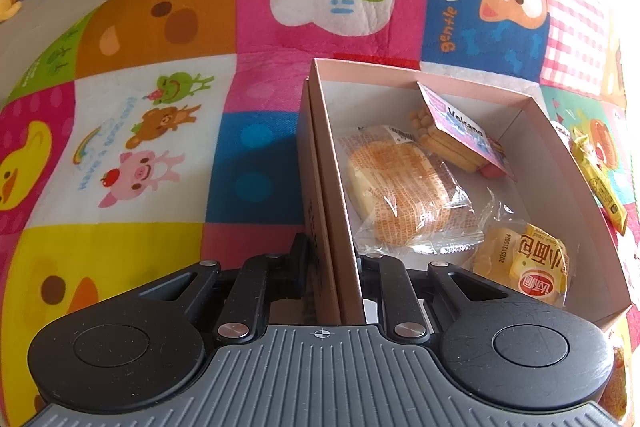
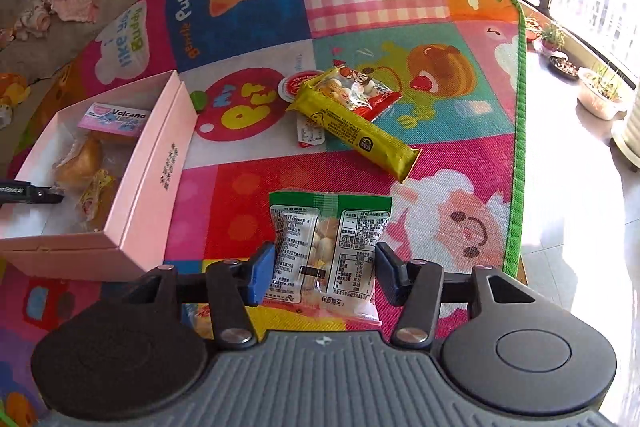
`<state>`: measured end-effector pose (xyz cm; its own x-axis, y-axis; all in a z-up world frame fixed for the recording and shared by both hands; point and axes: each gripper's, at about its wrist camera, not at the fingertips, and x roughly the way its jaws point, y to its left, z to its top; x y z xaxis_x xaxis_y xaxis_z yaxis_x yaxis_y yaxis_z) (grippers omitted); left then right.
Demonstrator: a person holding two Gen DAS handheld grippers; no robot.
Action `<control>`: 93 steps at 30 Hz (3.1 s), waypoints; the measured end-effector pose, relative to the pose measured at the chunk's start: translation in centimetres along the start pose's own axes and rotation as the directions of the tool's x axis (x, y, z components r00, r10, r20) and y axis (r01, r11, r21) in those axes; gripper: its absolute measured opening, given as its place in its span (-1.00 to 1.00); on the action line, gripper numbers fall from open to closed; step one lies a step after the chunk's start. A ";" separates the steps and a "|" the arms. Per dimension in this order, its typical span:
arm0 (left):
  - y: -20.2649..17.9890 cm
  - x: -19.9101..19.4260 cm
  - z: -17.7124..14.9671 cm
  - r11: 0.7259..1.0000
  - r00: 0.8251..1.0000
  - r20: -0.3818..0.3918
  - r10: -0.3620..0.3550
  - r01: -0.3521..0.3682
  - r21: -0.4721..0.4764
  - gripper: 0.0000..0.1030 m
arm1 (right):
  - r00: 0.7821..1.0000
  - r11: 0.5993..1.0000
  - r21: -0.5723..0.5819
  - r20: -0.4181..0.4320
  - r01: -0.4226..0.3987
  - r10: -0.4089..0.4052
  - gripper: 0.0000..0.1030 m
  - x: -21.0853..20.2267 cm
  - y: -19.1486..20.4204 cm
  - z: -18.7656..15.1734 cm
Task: Organize objects
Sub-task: 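Grasp the green-labelled candy bag with the right gripper, then lower the candy bag into the pink box and open the right gripper, then move the right gripper to the red round cup and grasp its rim, then carry the red cup into the pink box and open the right gripper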
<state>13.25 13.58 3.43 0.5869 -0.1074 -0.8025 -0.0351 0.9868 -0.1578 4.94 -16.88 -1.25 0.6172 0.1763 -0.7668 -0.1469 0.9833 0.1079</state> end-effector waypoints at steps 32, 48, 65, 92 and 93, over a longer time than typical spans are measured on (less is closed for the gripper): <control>0.3 0.0 -0.2 1.000 1.000 0.007 -0.017 0.017 0.009 -0.62 | 0.964 0.965 -0.170 0.137 -0.202 0.226 0.35 -5.7 8.5 1.1; 0.2 0.0 -0.1 1.000 1.000 0.002 -0.018 0.018 0.008 -0.62 | 0.997 0.999 -0.007 0.064 0.039 -0.038 0.80 10.0 -1.7 13.0; 0.6 -0.1 -0.4 0.999 0.999 0.021 -0.031 0.031 -0.019 -0.61 | 0.990 0.984 0.143 -0.081 -0.102 0.114 0.00 9.0 -4.5 6.9; 0.6 -0.1 -0.7 0.999 0.999 0.035 -0.034 0.034 -0.015 -0.61 | 1.000 0.999 -0.050 0.013 0.013 -0.013 0.18 11.0 0.8 11.5; 0.5 -0.1 -0.7 0.999 0.999 0.034 -0.033 0.034 -0.016 -0.61 | 1.000 1.000 -0.027 0.019 -0.013 0.014 0.18 9.3 0.5 10.6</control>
<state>12.65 14.04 3.04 0.6150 -0.1362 -0.7767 -0.0277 0.9806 -0.1939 18.81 -14.26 -1.57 0.6298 0.1908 -0.7530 -0.1759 0.9792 0.1010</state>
